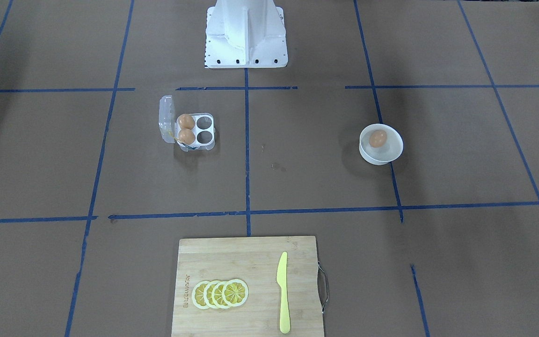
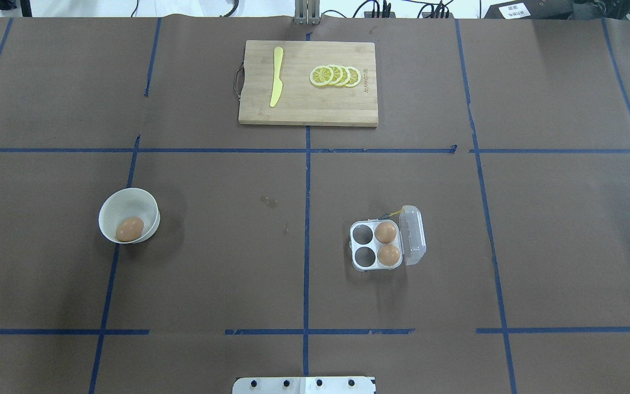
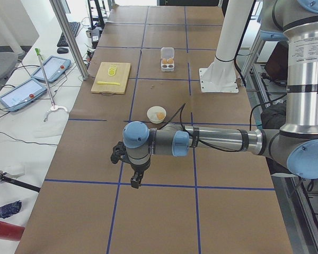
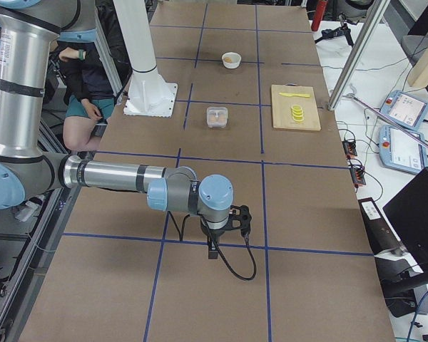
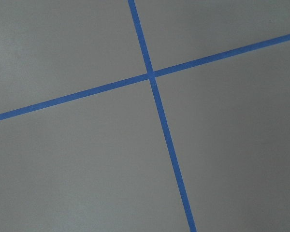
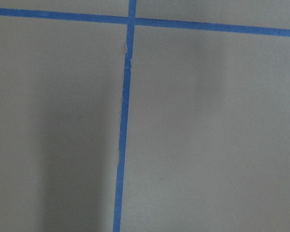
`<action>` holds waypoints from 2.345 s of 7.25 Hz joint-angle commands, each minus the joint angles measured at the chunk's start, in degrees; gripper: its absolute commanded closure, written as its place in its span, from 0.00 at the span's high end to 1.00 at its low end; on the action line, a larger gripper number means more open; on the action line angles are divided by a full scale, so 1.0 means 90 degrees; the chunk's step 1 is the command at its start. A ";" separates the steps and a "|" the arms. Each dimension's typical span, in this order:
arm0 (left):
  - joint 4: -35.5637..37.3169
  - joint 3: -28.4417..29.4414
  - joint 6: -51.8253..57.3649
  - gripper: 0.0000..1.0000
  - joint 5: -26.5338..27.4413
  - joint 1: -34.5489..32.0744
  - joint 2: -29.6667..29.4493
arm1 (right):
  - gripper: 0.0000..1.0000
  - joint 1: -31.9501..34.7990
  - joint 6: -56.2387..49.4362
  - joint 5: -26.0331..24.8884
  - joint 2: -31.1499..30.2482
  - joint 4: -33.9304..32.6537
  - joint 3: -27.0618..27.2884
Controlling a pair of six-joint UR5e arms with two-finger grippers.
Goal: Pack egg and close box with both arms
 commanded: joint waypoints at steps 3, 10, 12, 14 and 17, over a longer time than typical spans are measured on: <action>-0.0189 0.0015 0.0005 1.00 -0.0007 0.0000 0.0009 | 1.00 -0.0009 0.0000 0.0010 0.0000 0.0000 0.0021; -0.1828 0.0063 0.0034 1.00 -0.0017 0.0010 0.0058 | 1.00 0.0000 0.0078 0.0020 0.0078 0.0339 0.0733; -0.2598 0.0121 -0.0034 1.00 -0.0007 0.0010 -0.0164 | 1.00 -0.0009 0.0360 0.0040 0.0078 0.0469 0.0734; -0.3748 0.0276 -0.0034 1.00 0.0013 0.0010 -0.0293 | 1.00 0.0000 0.0342 0.0049 0.0078 0.0478 0.0763; -0.4574 0.0454 -0.0617 1.00 -0.0114 0.0010 -0.0401 | 1.00 -0.0010 0.0352 0.0098 0.0059 0.0684 0.0618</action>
